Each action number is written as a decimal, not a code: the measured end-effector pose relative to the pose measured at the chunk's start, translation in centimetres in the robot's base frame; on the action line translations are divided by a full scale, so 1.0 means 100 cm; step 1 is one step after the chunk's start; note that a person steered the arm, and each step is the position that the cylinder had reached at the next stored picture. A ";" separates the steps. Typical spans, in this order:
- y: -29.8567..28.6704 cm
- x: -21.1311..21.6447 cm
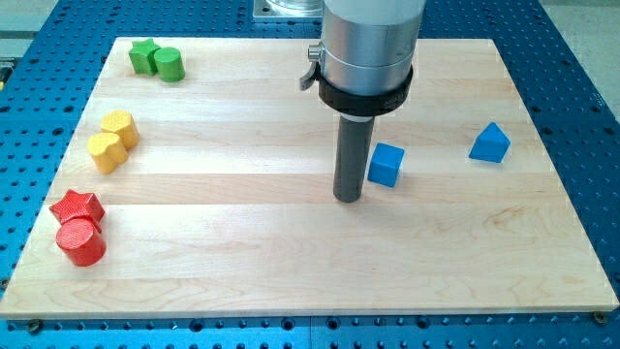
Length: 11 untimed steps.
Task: Move the cube into the triangle
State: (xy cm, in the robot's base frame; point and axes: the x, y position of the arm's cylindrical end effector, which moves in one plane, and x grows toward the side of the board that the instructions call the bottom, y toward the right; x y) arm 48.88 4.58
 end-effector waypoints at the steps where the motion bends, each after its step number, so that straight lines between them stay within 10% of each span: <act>1: 0.004 0.001; 11: 0.100 -0.032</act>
